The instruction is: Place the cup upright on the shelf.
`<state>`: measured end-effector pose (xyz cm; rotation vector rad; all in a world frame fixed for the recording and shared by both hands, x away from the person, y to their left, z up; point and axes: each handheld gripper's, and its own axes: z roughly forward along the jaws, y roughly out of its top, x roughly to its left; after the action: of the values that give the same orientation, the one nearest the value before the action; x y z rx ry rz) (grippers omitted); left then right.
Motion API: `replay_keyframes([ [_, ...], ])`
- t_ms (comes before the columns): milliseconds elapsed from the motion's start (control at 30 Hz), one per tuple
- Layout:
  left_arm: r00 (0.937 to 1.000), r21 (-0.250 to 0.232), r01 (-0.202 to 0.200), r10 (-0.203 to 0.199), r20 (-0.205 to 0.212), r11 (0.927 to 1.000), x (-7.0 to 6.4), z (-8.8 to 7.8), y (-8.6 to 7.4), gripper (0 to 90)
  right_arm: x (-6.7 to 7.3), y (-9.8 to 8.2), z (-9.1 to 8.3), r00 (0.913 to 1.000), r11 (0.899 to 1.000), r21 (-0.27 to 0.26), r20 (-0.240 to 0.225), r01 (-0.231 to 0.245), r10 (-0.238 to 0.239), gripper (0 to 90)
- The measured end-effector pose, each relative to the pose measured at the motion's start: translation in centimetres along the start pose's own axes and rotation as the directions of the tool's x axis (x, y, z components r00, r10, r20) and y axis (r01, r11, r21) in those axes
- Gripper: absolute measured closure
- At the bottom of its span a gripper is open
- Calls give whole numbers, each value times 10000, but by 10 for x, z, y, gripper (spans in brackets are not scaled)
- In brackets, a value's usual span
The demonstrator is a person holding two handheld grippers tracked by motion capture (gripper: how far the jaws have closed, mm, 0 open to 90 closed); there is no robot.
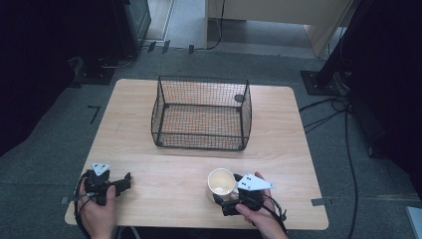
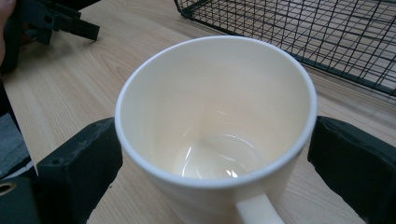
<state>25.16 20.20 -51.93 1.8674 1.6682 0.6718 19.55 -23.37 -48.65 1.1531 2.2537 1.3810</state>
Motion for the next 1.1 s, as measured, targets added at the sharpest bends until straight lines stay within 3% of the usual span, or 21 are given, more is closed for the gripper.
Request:
replay_keyframes([
  [167,10000,-9,11,-11,-3,10000,0,0,0,0,2,0,8,10000,9998,196,19,87,-87,31],
  [367,10000,-1,0,0,-1,10000,0,0,0,0,6,-3,17,9988,9986,446,392,286,-303,31],
  [1100,10000,-8,9,-10,-2,10000,0,0,0,0,17,-6,28,9895,9972,218,1243,710,-732,82],
])
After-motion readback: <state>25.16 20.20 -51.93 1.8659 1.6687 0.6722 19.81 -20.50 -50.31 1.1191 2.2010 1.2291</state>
